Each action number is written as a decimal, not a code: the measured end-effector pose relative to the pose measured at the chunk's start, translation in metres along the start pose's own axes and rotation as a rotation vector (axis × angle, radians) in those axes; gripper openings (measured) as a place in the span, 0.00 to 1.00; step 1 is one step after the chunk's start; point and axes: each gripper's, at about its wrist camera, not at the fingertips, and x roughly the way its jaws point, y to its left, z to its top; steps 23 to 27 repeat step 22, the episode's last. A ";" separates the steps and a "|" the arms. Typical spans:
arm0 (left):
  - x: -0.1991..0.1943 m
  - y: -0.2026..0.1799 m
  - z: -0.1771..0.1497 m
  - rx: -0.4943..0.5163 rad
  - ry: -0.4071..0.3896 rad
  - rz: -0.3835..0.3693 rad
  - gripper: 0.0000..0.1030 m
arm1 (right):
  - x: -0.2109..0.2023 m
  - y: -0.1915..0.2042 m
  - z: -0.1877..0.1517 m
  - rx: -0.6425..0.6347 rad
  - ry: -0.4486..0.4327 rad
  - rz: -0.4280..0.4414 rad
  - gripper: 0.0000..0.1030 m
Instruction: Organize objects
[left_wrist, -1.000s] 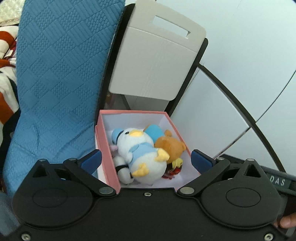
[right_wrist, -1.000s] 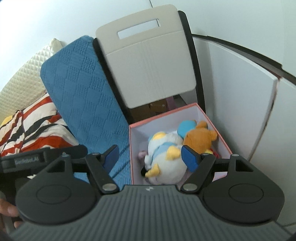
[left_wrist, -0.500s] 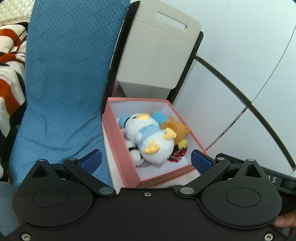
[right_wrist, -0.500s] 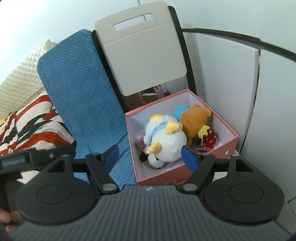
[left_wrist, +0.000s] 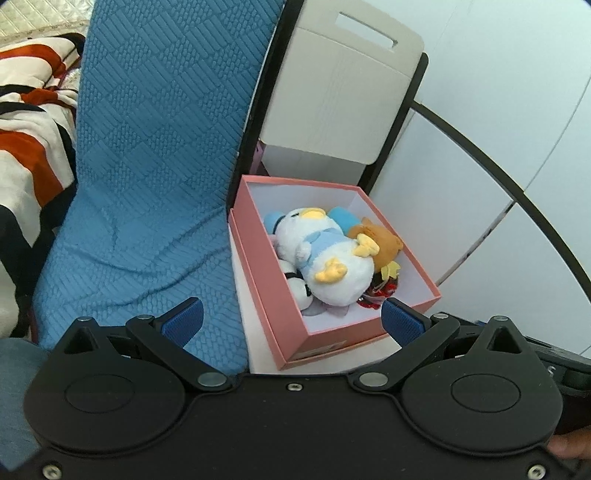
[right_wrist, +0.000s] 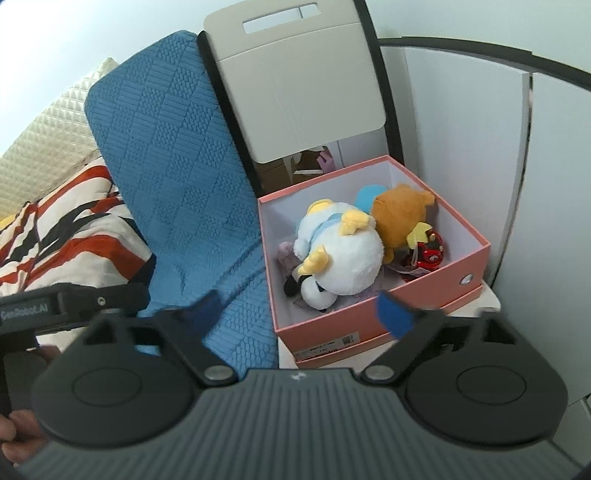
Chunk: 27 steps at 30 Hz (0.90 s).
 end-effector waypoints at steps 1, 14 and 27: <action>-0.001 0.000 0.000 0.000 -0.004 0.002 1.00 | 0.001 0.000 0.000 0.002 -0.002 0.001 1.00; -0.004 -0.001 0.001 -0.007 0.015 -0.022 1.00 | -0.005 0.001 -0.004 -0.009 0.009 -0.022 1.00; -0.005 -0.001 -0.001 0.017 0.028 -0.034 1.00 | -0.001 0.000 -0.007 0.025 0.023 -0.005 1.00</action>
